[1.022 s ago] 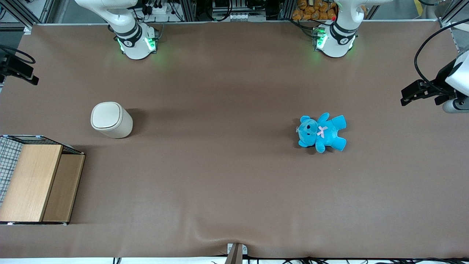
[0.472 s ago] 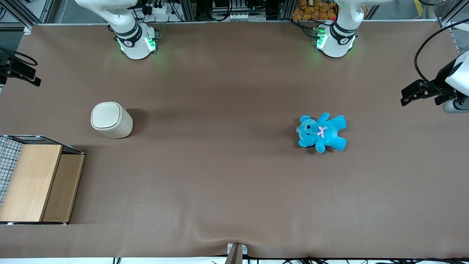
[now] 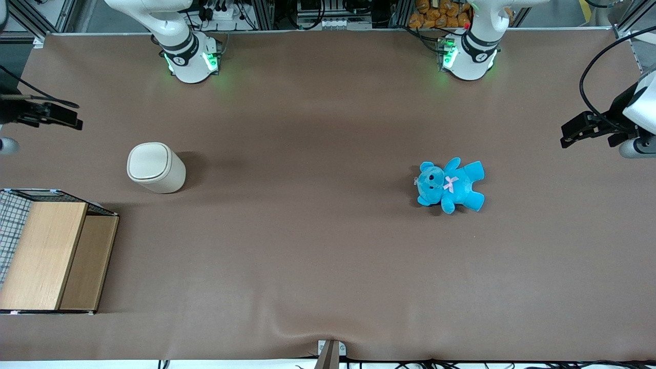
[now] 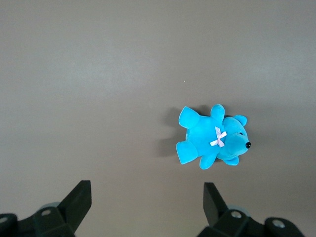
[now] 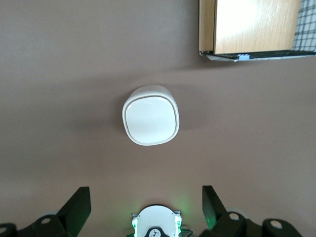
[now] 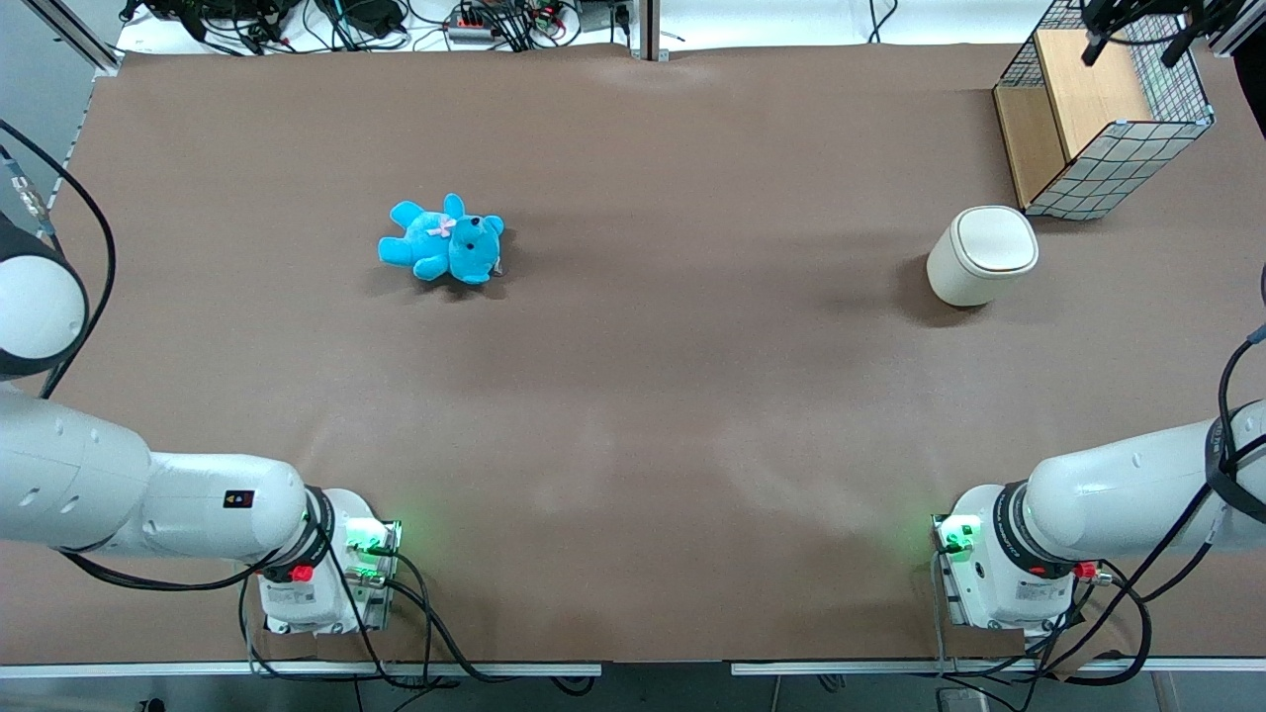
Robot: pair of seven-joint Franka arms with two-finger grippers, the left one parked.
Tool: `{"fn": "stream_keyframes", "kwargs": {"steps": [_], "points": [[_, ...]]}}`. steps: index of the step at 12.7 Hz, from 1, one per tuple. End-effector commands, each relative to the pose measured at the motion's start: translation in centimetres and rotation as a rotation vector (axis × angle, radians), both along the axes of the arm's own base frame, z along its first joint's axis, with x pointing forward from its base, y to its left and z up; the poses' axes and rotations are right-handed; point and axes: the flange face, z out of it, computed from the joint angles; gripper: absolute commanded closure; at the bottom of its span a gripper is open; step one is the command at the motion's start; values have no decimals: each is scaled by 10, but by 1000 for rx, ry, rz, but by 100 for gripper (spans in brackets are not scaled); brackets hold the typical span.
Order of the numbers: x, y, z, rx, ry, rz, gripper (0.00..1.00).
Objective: Open trash can with right arm
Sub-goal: 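Move the right gripper down to the white trash can's lid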
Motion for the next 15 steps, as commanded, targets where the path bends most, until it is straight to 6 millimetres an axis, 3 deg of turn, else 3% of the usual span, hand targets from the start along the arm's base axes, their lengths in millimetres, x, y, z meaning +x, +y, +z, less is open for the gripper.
{"fn": "stream_keyframes", "kwargs": {"steps": [1, 2, 10, 15], "points": [[3, -5, -40, -12, 74, -4, 65], [1, -4, -58, -11, 109, -4, 100], [-20, -26, -188, 3, 207, -43, 100], [-14, -26, -246, 0, 246, -41, 100]]}}
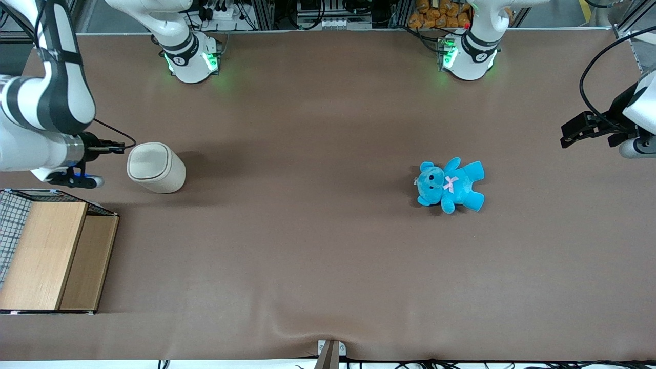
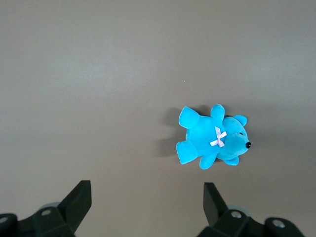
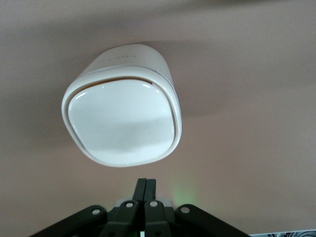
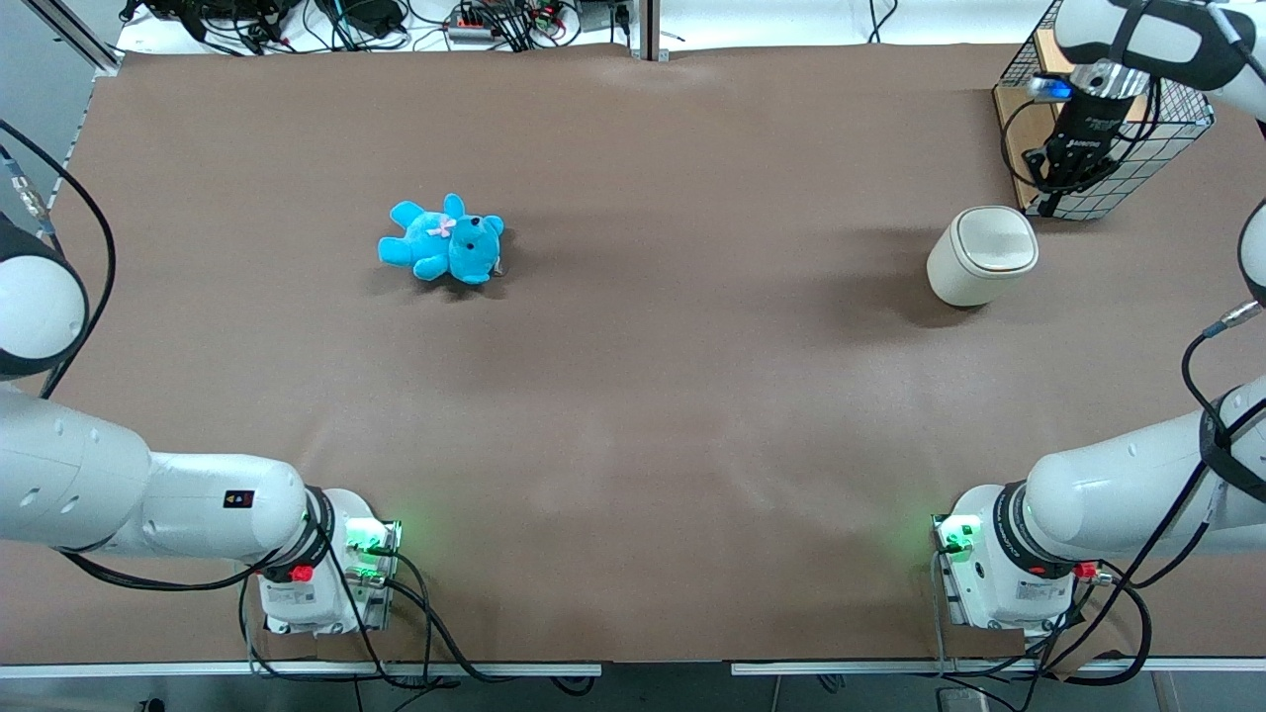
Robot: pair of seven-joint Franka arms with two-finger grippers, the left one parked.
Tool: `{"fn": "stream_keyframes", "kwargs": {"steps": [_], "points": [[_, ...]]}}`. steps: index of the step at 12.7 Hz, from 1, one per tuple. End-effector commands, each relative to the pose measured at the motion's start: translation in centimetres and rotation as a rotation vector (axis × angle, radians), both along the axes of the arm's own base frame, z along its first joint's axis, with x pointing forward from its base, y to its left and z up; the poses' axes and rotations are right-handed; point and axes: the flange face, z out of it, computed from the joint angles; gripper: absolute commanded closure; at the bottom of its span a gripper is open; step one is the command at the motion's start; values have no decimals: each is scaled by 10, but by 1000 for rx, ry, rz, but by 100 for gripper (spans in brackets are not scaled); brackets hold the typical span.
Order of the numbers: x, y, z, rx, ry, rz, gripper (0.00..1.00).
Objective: Open trash can with right arm
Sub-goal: 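Move the right gripper down to the white trash can's lid, then push the lid edge with the right gripper to tip it open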
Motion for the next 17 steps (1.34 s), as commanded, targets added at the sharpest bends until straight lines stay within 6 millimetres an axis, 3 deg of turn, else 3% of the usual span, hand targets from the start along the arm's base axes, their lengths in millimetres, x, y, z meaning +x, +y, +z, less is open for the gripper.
{"fn": "stream_keyframes", "kwargs": {"steps": [1, 14, 16, 17], "points": [[3, -3, -27, -11, 17, 9, 100], [7, -8, -100, -4, 83, 12, 100], [8, -6, -97, -1, 83, 21, 100], [12, -2, -81, -3, 66, 27, 100]]}}
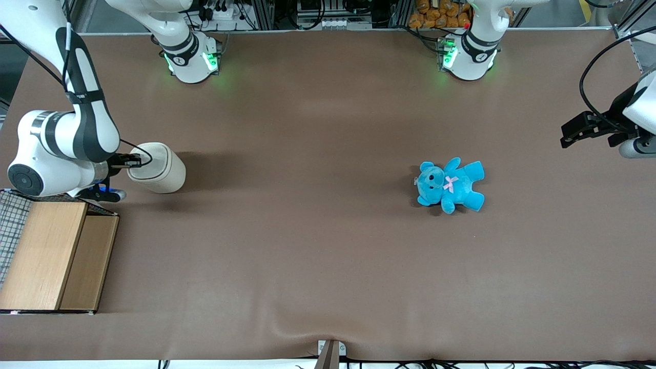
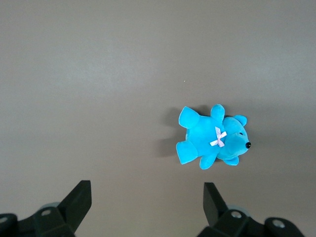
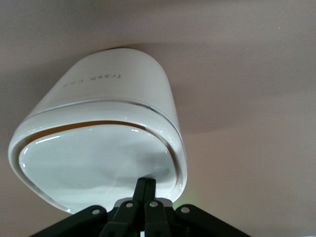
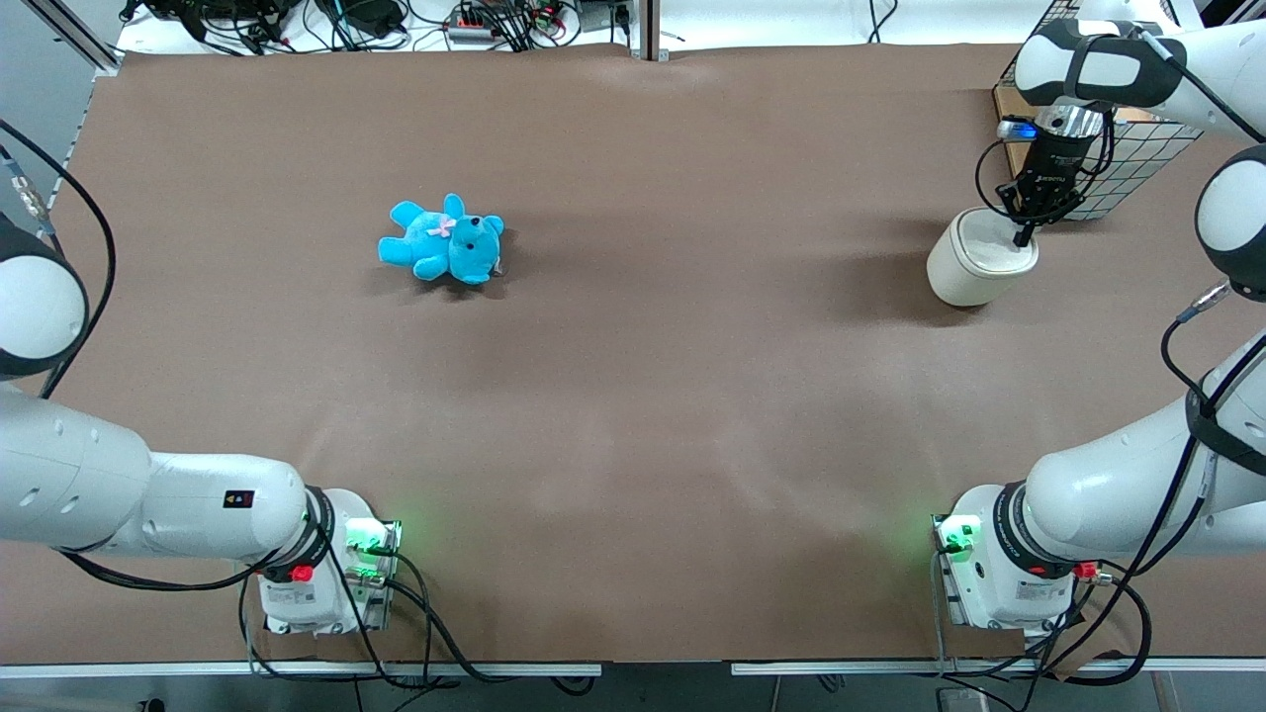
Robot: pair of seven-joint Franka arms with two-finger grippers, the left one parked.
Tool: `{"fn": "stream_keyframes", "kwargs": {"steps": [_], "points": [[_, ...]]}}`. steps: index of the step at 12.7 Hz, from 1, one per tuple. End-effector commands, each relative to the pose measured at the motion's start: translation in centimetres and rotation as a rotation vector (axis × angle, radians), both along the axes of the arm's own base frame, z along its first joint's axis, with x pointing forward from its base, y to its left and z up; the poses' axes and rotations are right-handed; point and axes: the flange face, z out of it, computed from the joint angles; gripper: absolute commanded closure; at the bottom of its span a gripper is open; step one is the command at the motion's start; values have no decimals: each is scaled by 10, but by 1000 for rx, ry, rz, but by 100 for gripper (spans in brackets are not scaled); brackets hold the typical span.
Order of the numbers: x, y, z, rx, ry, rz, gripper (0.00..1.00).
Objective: Open trash can with right arm
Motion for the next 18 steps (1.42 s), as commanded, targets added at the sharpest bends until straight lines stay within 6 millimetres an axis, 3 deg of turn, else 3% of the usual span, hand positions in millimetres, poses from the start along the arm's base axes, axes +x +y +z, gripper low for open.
{"fn": "stream_keyframes", "kwargs": {"steps": [1, 4, 6, 7, 8, 9, 15, 18], "points": [[10, 5, 21, -12, -36, 21, 100], [38, 4, 109, -20, -108, 20, 100], [53, 5, 156, -27, -181, 29, 100], [56, 4, 177, -28, -225, 34, 93], [55, 4, 195, -29, -262, 32, 43], [51, 6, 211, -21, -293, 30, 0], [26, 24, 297, -15, -473, 60, 0], [8, 25, 326, -19, -506, 43, 0]]}}
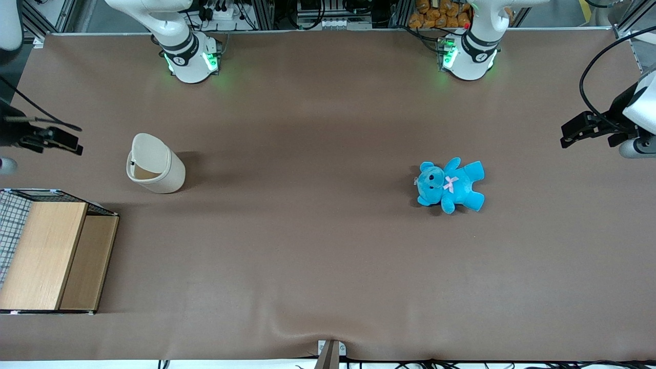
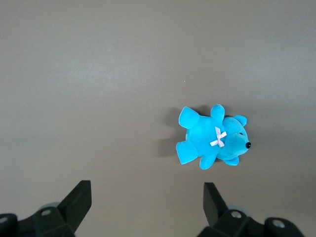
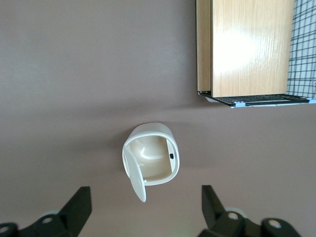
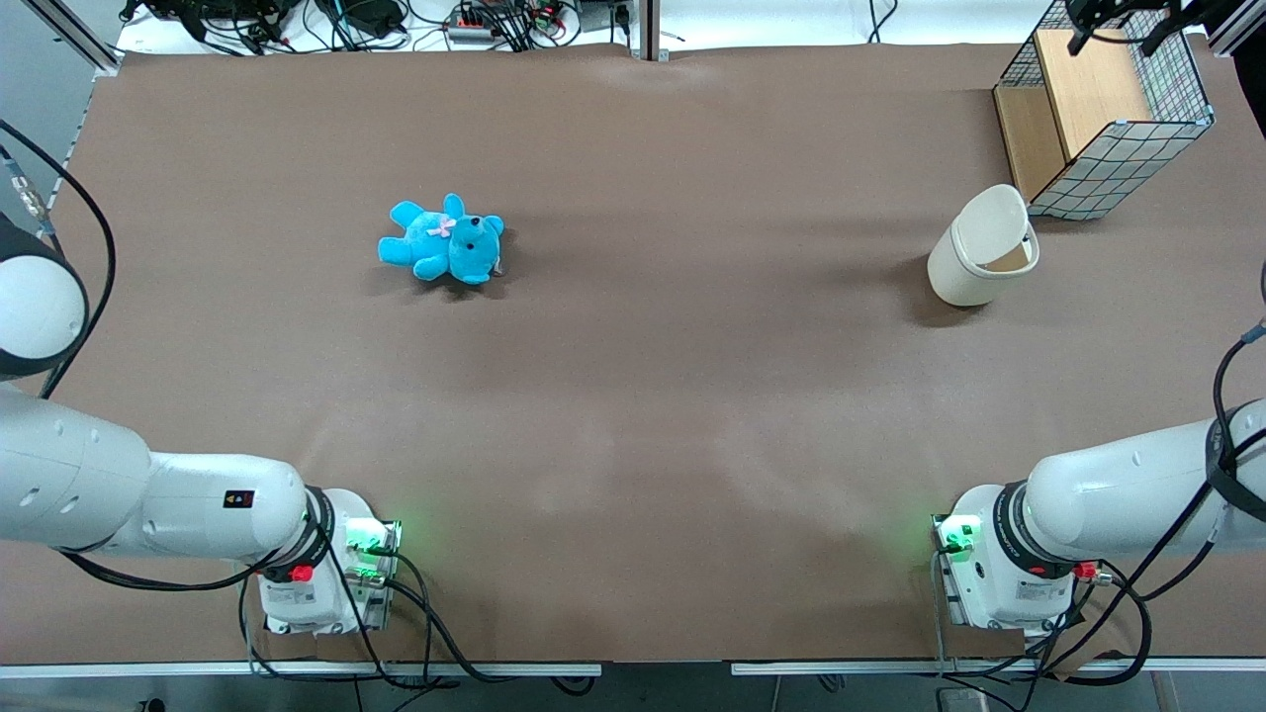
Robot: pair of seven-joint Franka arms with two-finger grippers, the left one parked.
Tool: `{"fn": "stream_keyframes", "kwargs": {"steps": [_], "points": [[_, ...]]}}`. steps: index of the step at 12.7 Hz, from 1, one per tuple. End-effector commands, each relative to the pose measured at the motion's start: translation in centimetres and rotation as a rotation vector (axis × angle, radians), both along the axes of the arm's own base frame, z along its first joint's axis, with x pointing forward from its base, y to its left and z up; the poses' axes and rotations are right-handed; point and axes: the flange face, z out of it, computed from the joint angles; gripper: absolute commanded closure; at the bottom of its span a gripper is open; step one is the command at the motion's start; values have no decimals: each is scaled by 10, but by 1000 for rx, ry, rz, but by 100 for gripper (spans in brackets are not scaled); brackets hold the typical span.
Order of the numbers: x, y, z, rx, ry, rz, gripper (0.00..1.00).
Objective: Open trash can with right arm
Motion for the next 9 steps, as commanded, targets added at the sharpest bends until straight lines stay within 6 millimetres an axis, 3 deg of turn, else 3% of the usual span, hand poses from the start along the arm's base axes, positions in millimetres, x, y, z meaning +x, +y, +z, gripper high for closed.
{"fn": "stream_keyframes", "kwargs": {"steps": [1, 4, 6, 9], "points": [[-19, 3, 23, 7, -13, -14, 0], [-27, 5, 48, 4, 12, -71, 0], [-28, 17, 66, 4, -10, -45, 0], [-31, 22, 82, 4, -25, -35, 0]]}}
